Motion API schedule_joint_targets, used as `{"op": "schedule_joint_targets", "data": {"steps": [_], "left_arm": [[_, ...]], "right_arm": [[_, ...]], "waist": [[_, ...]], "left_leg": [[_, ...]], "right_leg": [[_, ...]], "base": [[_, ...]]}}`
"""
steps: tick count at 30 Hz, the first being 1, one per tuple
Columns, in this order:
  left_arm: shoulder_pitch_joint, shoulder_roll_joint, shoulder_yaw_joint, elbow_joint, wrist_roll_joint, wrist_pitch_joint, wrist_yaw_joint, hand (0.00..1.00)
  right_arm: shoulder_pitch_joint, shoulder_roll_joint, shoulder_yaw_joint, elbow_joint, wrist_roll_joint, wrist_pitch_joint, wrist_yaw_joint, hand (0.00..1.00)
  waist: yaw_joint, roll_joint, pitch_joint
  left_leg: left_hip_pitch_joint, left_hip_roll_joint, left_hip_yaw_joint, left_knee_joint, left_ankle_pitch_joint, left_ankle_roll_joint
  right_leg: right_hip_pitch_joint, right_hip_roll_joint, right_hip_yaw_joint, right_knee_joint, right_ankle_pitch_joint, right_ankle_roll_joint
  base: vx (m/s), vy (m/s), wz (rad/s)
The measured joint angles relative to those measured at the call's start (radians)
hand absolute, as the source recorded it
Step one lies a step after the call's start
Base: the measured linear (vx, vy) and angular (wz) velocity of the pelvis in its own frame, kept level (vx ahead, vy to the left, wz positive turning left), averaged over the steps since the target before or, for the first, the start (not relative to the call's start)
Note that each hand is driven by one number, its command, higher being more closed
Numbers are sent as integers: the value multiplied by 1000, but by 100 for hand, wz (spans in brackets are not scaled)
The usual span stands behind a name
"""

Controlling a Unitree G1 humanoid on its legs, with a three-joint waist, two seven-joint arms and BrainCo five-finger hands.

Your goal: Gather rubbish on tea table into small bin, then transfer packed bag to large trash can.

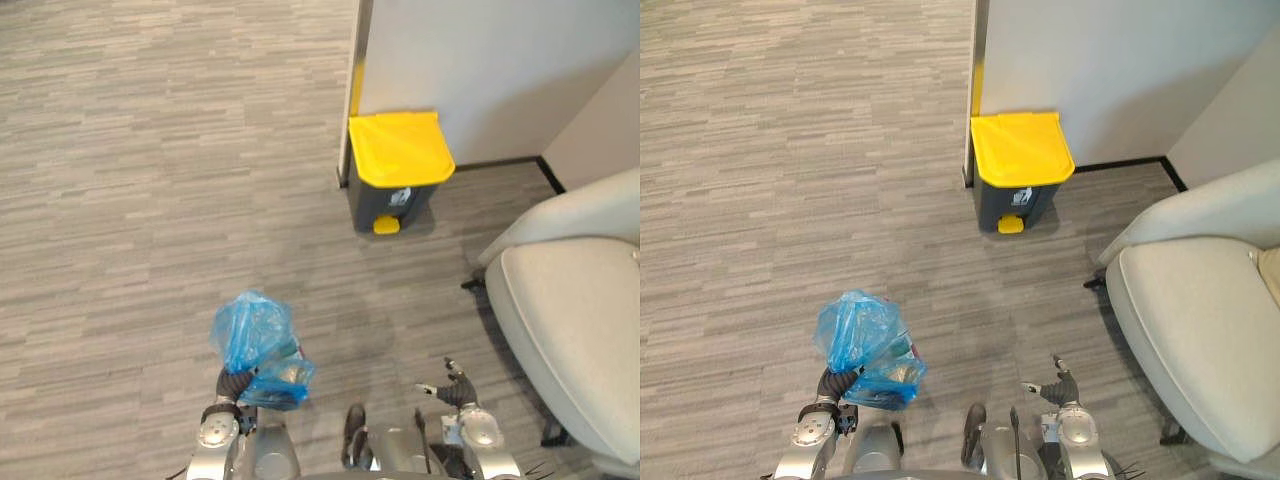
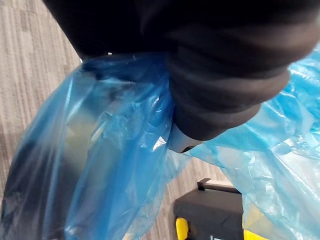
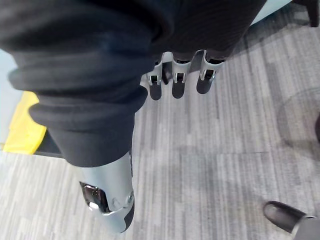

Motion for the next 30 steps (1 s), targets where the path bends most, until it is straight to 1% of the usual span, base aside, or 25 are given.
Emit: {"op": "schedule_joint_targets", "data": {"steps": [1, 2, 3, 4, 5, 6, 8, 9, 10, 11, 12, 13, 14, 15, 16, 18, 19, 20, 21, 22, 25, 26, 27, 29, 30], "left_arm": [[8, -1, 1, -13, 0, 0, 0, 100], [25, -2, 1, -30, 0, 0, 0, 100], [39, -10, 8, -41, -1, -1, 1, 100], [40, -13, 10, -41, -1, -1, 2, 100], [41, -9, 13, -37, -1, 1, 3, 100], [25, -2, 16, -44, -1, 0, 4, 100], [21, 1, 16, -44, -1, 1, 3, 100], [33, 0, 12, -44, -1, 1, 4, 100], [51, 2, 2, -44, -1, 1, 5, 100], [51, 14, -10, -44, -1, 2, 5, 100], [54, 30, -23, -43, -1, 7, 6, 100], [51, 36, -35, -43, -1, 11, 14, 100], [49, 43, -32, -44, -1, 11, 26, 100], [48, 49, -29, -44, -1, 11, 26, 100], [40, 59, -26, -46, -2, 11, 26, 100], [33, 72, -24, -40, -2, 12, 25, 100], [24, 73, -15, -25, -3, 13, 25, 100], [23, 82, -2, -18, -6, 13, 24, 100], [20, 75, 3, -4, -12, 14, 24, 100], [11, 53, 4, 21, -13, 19, 23, 100], [-26, 27, 3, 22, -13, 17, 21, 100], [-45, 7, 3, 22, -13, 17, 21, 100], [-48, -9, 4, 20, -14, 14, 20, 100], [-47, -20, 2, 19, -14, 12, 18, 100], [-47, -27, 0, 14, -14, 12, 17, 100]], "right_arm": [[1, -1, 0, -11, 0, 0, 0, 0], [-1, -3, -1, -21, 0, -1, -2, 0], [-4, -8, -8, -25, 0, -2, -3, 0], [-4, -12, -9, -24, 0, -2, -5, 0], [-10, 1, -8, -2, 0, 3, -5, 0], [-1, 5, -10, -9, -1, 0, -5, 0], [-7, 4, -18, -9, -3, -1, -6, 0], [-8, 4, -18, -7, -4, -1, -6, 0], [-9, 13, -17, 0, -5, -1, -5, 0], [-3, 20, -16, 0, -8, -2, -5, 0], [6, 22, -11, 1, -15, -1, -4, 0], [14, 21, -7, 1, -26, 1, -3, 0], [17, 21, -5, 1, -30, 1, -3, 0], [17, 21, -5, 0, -30, 1, -3, 0], [15, 20, -6, -1, -30, 0, -4, 0], [7, 19, -7, 9, -30, -1, -4, 0], [-2, 16, -9, 33, -29, -1, -4, 0], [-6, 12, -12, 56, -29, 0, -5, 0], [-1, 0, -17, 76, -29, 0, -6, 0], [-25, -24, -25, 109, -28, 7, -7, 0], [-36, -35, -89, 103, -26, 9, -22, 0], [-10, -45, -86, 85, -25, 9, -22, 0], [-3, -43, -85, 63, -19, 8, -23, 0], [-4, -28, -95, 39, 2, 7, -25, 0], [-4, -21, -102, 23, 10, 4, -27, 0]], "waist": [[6, -2, 1], [26, -3, 1], [44, 6, -4], [52, 14, -8], [59, -12, -15], [50, -44, -34], [51, -51, -38], [53, -53, -38], [45, -50, -37], [37, -49, -35], [23, -50, -35], [22, -51, -33], [21, -47, -30], [20, -43, -28], [17, -39, -26], [15, -37, -23], [2, -40, -25], [-12, -51, -32], [-28, -50, -29], [-24, -5, -38], [-36, -2, -37], [-33, -3, -36], [-26, -6, -33], [-25, -7, -33], [-22, -12, -33]], "left_leg": [[-27, -17, 2, -61, -4, 6], [-55, -46, 1, -196, -1, 1], [-50, -72, -6, -440, 39, -50], [-47, -74, -9, -526, 99, -42], [-24, -96, 18, -524, 111, 23], [-20, -126, 48, -515, 76, 56], [-1, -136, 79, -477, 35, 80], [46, -146, 102, -482, 2, 86], [115, -158, 109, -500, -41, 88], [156, -162, 109, -506, -61, 91], [196, -165, 108, -503, -75, 96], [250, -167, 110, -510, -77, 97], [319, -159, 111, -547, -78, 98], [341, -156, 111, -563, -78, 98], [385, -139, 110, -589, -90, 76], [428, -123, 101, -617, -106, 50], [453, -108, 87, -627, -113, 37], [476, -108, 71, -627, -124, 9], [491, -95, 44, -624, -136, -13], [489, -58, 10, -613, -123, -30], [468, -79, -37, -555, 18, -67], [416, -75, -47, -415, 105, -69], [347, -42, -39, -266, 127, -70], [247, 5, 11, -163, -7, -51], [191, 16, 47, -197, -43, -33]], "right_leg": [[23, 0, 21, -13, -7, 8], [55, -5, 60, -28, -21, 27], [80, -11, 106, -28, -51, 57], [92, -6, 120, -24, -68, 71], [106, -29, 145, -22, -82, 92], [105, -68, 160, -20, -86, 102], [103, -97, 174, 43, -89, 141], [81, -117, 189, 154, -91, 204], [18, -138, 190, 369, -65, 339], [-43, -152, 189, 525, -32, 378], [-90, -167, 186, 668, -35, 375], [-148, -184, 161, 776, -48, 346], [-211, -206, 98, 791, -74, 291], [-236, -216, 72, 775, -85, 270], [-289, -228, 14, 713, -104, 235], [-345, -221, -34, 577, -99, 209], [-365, -204, -39, 417, -54, 169], [-362, -171, -27, 228, 79, 149], [-340, -155, -15, 188, 208, 119], [-323, -120, -28, 184, 203, 98], [-305, -153, -38, 234, 125, 99], [-239, -161, -59, 199, 103, 103], [-170, -163, -66, 138, 101, 106], [-87, -157, -82, 69, 101, 107], [-55, -160, -87, 42, 103, 109]], "base": [[541, 157, -86], [457, 200, -109], [467, 229, -110], [523, 252, -95], [601, 239, -47], [610, 221, -34], [581, 211, -31], [648, 248, -51], [512, 182, -38], [491, 109, -7], [473, 32, 21], [554, -2, 18], [453, -28, 6], [548, -86, -3], [465, -98, -1], [431, -140, 8], [511, -245, 32], [544, -258, 44], [561, -245, 19], [520, -191, 7], [474, -180, 21], [394, -139, 45], [374, -114, 37], [318, -20, 13], [335, 56, 8]]}}
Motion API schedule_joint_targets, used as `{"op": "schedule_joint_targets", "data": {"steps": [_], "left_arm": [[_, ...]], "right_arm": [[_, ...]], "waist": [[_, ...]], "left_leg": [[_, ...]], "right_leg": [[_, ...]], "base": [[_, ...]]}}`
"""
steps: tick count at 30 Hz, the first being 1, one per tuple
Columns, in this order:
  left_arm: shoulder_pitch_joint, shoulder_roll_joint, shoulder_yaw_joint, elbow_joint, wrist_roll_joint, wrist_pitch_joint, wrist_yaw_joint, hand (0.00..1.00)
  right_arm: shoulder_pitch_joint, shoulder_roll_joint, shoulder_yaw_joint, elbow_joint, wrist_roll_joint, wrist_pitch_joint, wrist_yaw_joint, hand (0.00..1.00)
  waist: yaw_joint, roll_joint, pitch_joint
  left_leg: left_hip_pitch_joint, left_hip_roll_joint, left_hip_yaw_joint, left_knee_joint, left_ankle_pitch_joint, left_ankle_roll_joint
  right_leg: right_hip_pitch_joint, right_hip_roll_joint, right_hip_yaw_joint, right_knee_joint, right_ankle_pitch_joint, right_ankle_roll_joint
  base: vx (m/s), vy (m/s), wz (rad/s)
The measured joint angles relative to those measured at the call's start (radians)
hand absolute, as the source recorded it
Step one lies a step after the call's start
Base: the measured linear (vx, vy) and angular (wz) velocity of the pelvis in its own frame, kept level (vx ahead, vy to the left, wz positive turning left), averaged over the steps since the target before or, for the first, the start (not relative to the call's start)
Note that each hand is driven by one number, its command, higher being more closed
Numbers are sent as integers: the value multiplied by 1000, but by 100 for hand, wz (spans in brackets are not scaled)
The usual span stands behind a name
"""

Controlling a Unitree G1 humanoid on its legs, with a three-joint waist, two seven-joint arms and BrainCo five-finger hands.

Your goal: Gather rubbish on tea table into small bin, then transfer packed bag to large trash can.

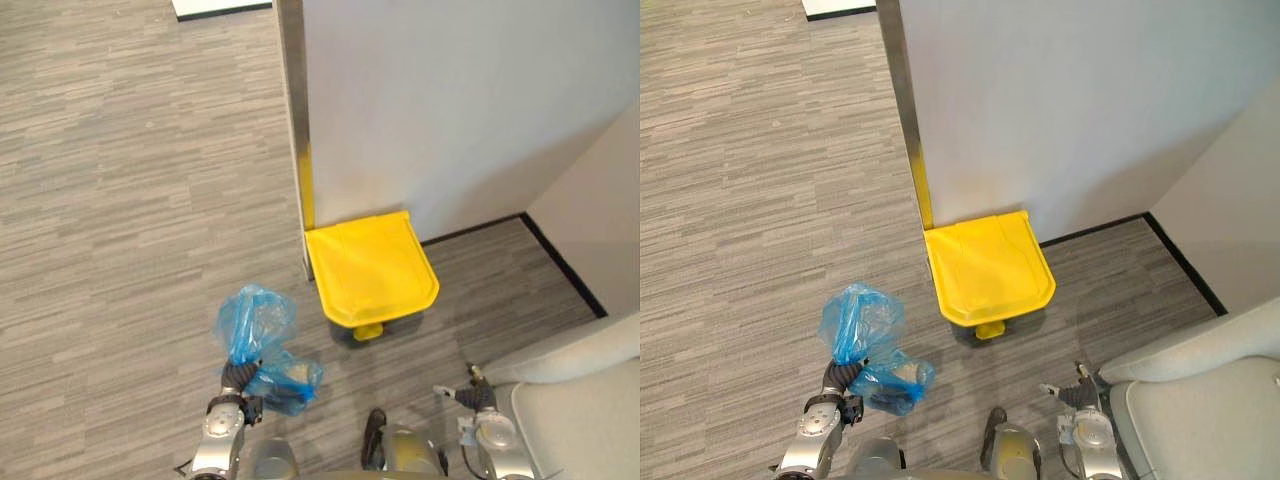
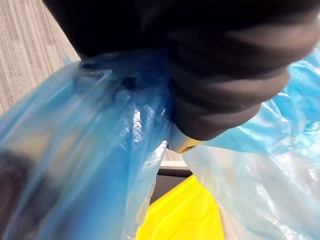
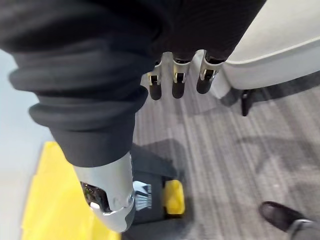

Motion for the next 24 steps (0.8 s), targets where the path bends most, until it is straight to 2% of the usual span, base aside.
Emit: {"op": "schedule_joint_targets", "data": {"steps": [2, 3, 6, 7, 20, 24], "left_arm": [[-4, -1, -6, 0, 0, 0, 0, 100], [-5, -4, -15, 2, 0, 0, 0, 100], [-4, 21, -27, 8, 0, 4, 2, 100], [0, 22, -27, 8, 1, 4, 2, 100], [33, 49, 14, 8, 2, 4, 6, 100], [42, 54, 14, 8, 2, 5, 7, 100]], "right_arm": [[-2, 4, -19, -3, 4, -3, -3, 0], [4, -2, -54, 2, 23, -4, -15, 0], [24, 26, -79, 2, 39, 6, -19, 0], [24, 29, -79, 2, 39, 6, -19, 0], [24, 29, -120, 26, 42, 3, -21, 0], [15, 31, -90, 56, 40, 6, -26, 0]], "waist": [[10, 6, -4], [19, 46, -15], [21, 8, -25], [20, 5, -26], [17, 6, -27], [20, 5, -27]], "left_leg": [[-43, -3, 32, -132, -5, 2], [-62, -3, 58, -382, 118, 6], [-30, -63, 71, -427, 120, 10], [-21, -74, 73, -431, 120, 10], [80, -76, 155, -535, 122, 6], [70, -71, 159, -529, 115, 5]], "right_leg": [[18, -2, -2, -24, 7, 13], [31, 25, -3, -44, -2, 56], [39, -24, 8, -60, -8, 83], [52, -32, 21, -70, -8, 83], [67, -10, 110, -104, -3, 89], [54, 1, 137, -131, 37, 87]], "base": [[263, 153, -8], [216, 176, -15], [189, 129, 10], [155, 110, 1], [51, -14, -19], [-39, 26, -21]]}}
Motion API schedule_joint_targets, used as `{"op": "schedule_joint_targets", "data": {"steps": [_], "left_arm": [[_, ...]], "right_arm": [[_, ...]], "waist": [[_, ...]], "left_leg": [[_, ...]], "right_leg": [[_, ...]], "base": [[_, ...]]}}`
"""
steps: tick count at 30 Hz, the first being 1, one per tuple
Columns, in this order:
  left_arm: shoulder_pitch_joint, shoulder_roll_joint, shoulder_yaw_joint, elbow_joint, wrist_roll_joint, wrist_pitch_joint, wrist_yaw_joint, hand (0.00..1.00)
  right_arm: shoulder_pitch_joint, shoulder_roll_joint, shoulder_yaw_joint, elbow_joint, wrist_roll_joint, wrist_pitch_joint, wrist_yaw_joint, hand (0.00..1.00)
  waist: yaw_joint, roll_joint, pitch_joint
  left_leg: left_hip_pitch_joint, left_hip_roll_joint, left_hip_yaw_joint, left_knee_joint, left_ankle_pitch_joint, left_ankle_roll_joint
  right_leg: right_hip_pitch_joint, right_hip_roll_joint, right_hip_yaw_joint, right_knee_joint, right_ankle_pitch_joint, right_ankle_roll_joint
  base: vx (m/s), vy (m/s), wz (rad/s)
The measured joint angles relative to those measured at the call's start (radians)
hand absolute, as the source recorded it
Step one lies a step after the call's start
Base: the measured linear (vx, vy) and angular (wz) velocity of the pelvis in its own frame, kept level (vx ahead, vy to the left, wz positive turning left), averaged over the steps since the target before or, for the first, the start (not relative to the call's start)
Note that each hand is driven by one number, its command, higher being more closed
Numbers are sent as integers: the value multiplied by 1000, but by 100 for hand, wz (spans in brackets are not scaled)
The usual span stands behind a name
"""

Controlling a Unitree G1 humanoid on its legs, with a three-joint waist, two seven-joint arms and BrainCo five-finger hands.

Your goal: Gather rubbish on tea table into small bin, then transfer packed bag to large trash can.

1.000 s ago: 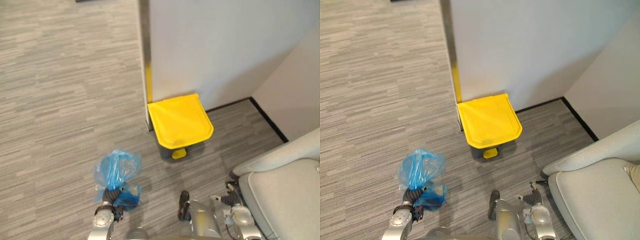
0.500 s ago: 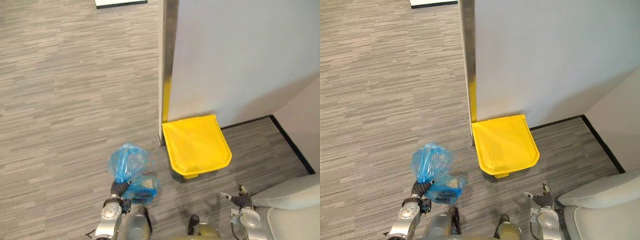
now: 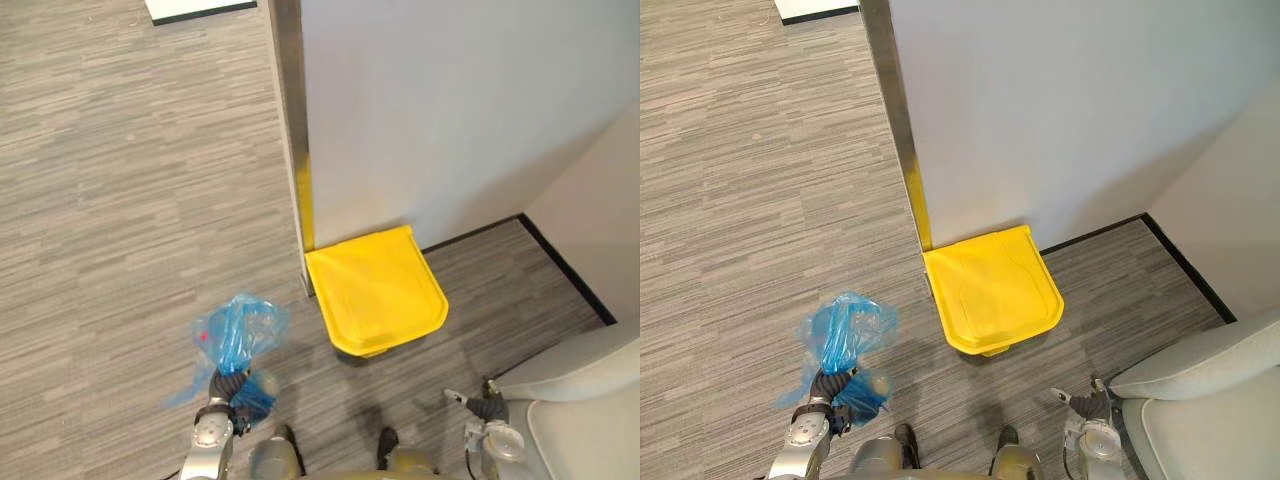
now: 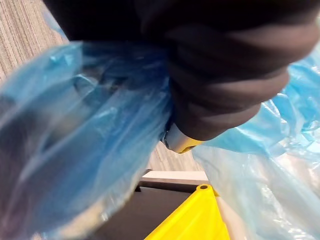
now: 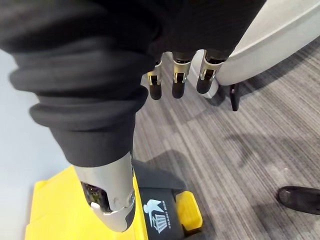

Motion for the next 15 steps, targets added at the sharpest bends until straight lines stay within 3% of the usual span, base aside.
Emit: {"op": "schedule_joint_targets", "data": {"steps": [4, 6, 7, 8, 11, 13, 14, 15], "left_arm": [[25, -5, -5, -43, -1, 0, -2, 100], [33, -4, -15, -65, -1, 0, -3, 100], [34, 0, -16, -68, -1, 0, -2, 100], [28, 17, -21, -69, -1, 0, -1, 100], [-6, 48, -24, -58, -1, 2, 0, 100], [-73, 53, -23, -38, -9, 3, 13, 100], [-86, 48, -23, -35, -10, 3, 20, 100], [-106, 22, -24, -26, -10, 2, 27, 100]], "right_arm": [[-22, -3, 26, -20, 0, 1, -10, 0], [-3, 1, 38, -65, 0, 2, -10, 0], [2, 3, 37, -66, 0, 3, -10, 0], [8, 9, 38, -69, 0, 6, -10, 0], [-6, 6, 36, -73, 2, 7, -13, 0], [-16, -6, 34, -85, 12, 14, -19, 0], [-17, -14, 34, -90, 16, 18, -23, 0], [-25, -46, 30, -95, 35, 23, -32, 0]], "waist": [[2, 1, 3], [-3, -11, 24], [-6, -9, 27], [-2, -26, 39], [-1, -43, 58], [-7, -55, 92], [-9, -49, 105], [-1, -5, 124]], "left_leg": [[-50, 38, -7, 136, -106, 9], [-23, 20, -51, 180, -166, 25], [-11, 13, -61, 180, -169, 30], [14, 11, -67, 185, -175, 42], [14, 5, -111, 223, -192, 58], [-3, -25, -182, 302, -242, 50], [-10, -25, -205, 332, -263, 45], [-2, -9, -257, 364, -299, 33]], "right_leg": [[-58, 9, 28, 103, -14, 5], [-146, -36, 5, 377, -61, 0], [-182, -44, 0, 442, -87, -9], [-214, -45, -17, 457, -121, -21], [-268, -32, -73, 290, -78, -1], [-285, -39, -62, 105, 13, 34], [-281, -35, -41, 115, 40, 30], [-279, -19, -29, 193, 7, 48]], "base": [[-101, 74, -29], [-120, 116, 9], [-20, 75, 22], [47, 18, 24], [82, -51, 45], [117, -116, 96], [173, -191, 96], [165, -161, 52]]}}
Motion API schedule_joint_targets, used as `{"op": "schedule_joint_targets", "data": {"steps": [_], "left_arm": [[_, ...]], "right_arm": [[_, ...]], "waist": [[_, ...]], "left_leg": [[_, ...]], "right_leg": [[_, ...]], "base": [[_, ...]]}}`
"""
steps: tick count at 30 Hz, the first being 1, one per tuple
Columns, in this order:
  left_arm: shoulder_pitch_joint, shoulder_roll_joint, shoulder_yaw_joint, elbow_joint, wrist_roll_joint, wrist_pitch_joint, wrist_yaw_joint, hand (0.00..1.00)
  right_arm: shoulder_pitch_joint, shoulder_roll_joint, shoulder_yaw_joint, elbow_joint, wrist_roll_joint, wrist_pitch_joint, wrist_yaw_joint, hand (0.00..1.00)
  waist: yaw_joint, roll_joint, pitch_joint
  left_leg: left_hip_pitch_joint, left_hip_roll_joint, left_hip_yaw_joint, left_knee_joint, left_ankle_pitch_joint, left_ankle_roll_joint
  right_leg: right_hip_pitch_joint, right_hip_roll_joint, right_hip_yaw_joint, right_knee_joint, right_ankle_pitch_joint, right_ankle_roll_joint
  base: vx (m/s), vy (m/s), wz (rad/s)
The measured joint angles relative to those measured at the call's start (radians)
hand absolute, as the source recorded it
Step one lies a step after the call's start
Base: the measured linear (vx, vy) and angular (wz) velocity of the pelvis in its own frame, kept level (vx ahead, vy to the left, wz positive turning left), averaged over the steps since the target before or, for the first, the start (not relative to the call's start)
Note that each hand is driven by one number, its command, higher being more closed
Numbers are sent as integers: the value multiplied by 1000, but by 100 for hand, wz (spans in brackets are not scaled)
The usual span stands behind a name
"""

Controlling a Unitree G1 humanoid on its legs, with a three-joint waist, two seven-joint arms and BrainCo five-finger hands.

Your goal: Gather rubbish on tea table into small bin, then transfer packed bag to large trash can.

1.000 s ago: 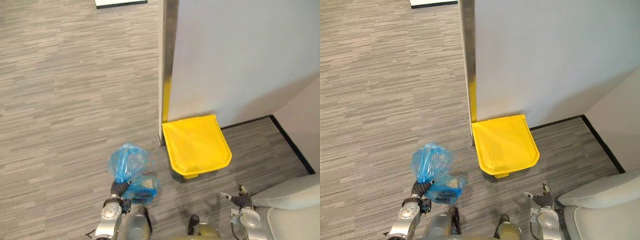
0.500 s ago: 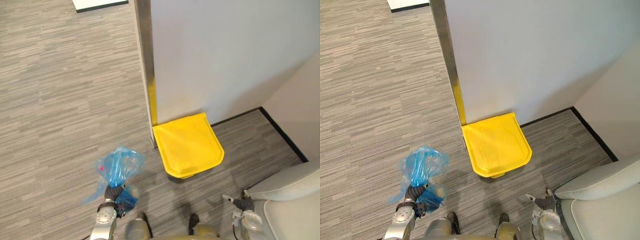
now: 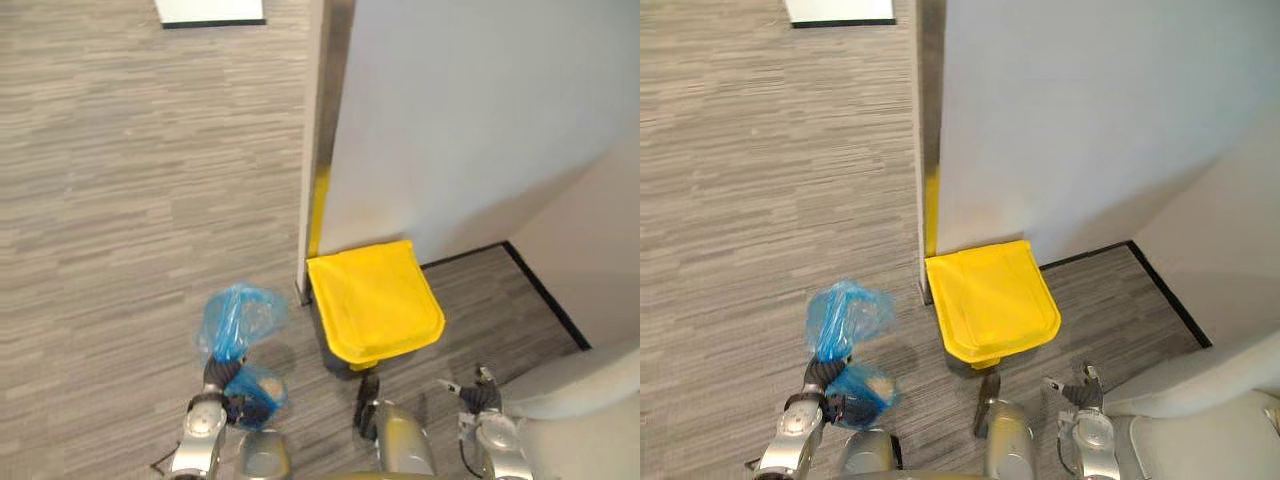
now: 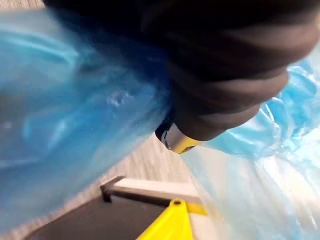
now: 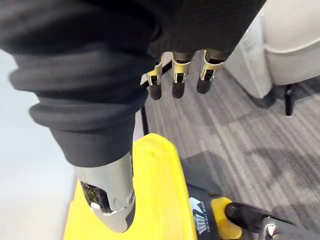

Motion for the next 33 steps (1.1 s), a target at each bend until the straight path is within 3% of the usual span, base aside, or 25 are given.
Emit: {"op": "schedule_joint_targets", "data": {"steps": [1, 2, 3, 4, 6, 9, 12, 16, 18, 20, 24, 25, 28, 33], "left_arm": [[-7, 8, -12, 0, 0, 0, 6, 100], [-13, 19, -20, 0, 0, 0, 9, 100], [-26, 31, -29, -2, 0, 0, 11, 100], [-23, 31, -27, -7, 0, 0, 13, 100], [-4, 26, -28, -42, 0, -1, 13, 100], [-16, -4, -38, -55, 1, 0, 9, 100], [-14, -34, -62, -64, 1, 0, -14, 100], [6, -30, -67, -64, 3, 1, -30, 100], [9, -13, -91, -65, 5, -2, -32, 100], [9, -2, -114, -65, 5, -5, -32, 100], [-16, 10, -145, -65, 1, -8, -24, 100], [-31, 10, -145, -68, -16, -20, -7, 100], [-78, 14, -148, -113, -62, -47, 26, 100], [-190, 29, -213, -185, -132, -72, 51, 100]], "right_arm": [[-3, -2, -14, -34, 5, 0, -2, 0], [5, -1, -18, -53, 9, -1, -3, 0], [22, 5, -45, -81, 16, 0, -2, 0], [42, 8, -66, -94, 23, 4, -4, 0], [37, 20, -80, -111, 36, 6, -4, 0], [16, 61, -77, -151, 38, 5, 0, 0], [7, 79, -57, -156, 42, 3, 3, 0], [3, 90, 60, -150, 40, 4, 5, 0], [-68, 86, 152, -143, 32, 2, 12, 0], [-176, 64, 193, -106, 30, -2, 15, 0], [-518, -61, 245, 59, 9, 1, 6, 0], [-608, -127, 254, 122, 6, 4, -2, 0], [-778, -232, 283, 158, 14, 4, -23, 0], [-909, -292, 322, 174, 54, 6, -47, 0]], "waist": [[1, 21, 7], [-3, 21, 7], [-19, 19, 8], [-28, 20, 8], [-25, 30, 2], [-28, 30, 2], [-31, 33, -2], [-34, 12, -28], [-32, 2, -46], [-28, 2, -54], [-15, 7, -50], [-6, 11, -46], [-1, 31, -6], [-10, 49, 50]], "left_leg": [[-1, 0, -29, -1, -8, -14], [-5, -5, -48, -2, -11, -20], [-4, -21, -105, -3, -19, -36], [9, -27, -142, -4, -28, -53], [8, 0, -172, -2, -30, -81], [-3, 38, -185, -40, -8, -122], [-3, 60, -193, -111, 14, -153], [-25, 62, -249, -225, 91, -178], [-56, 63, -290, -304, 149, -201], [-105, 63, -300, -299, 167, -212], [-184, 64, -324, -295, 203, -223], [-198, 63, -325, -295, 211, -224], [-216, 59, -322, -296, 224, -218], [-249, 37, -320, -295, 242, -199]], "right_leg": [[-30, 23, 49, 83, -60, 15], [-47, 39, 88, 128, -85, 6], [-73, 57, 134, 238, -149, -22], [-78, 49, 122, 312, -198, -26], [-95, 58, 79, 373, -254, -47], [-107, 83, 40, 380, -280, -64], [-110, 86, 3, 348, -272, -81], [-113, 78, -54, 267, -243, -99], [-136, 71, -85, 228, -222, -106], [-172, 70, -93, 223, -203, -112], [-227, 70, -114, 200, -158, -135], [-233, 68, -118, 194, -146, -138], [-235, 69, -116, 159, -117, -123], [-252, 68, -101, 123, -81, -104]], "base": [[179, -163, 49], [236, -220, 90], [261, -248, 120], [363, -298, 110], [330, -224, 33], [254, -244, 11], [86, -140, 11], [-13, -124, 40], [-37, -147, 49], [-62, -90, 21], [-58, -48, 10], [-41, -20, 9], [-76, 21, 2], [-70, 34, -1]]}}
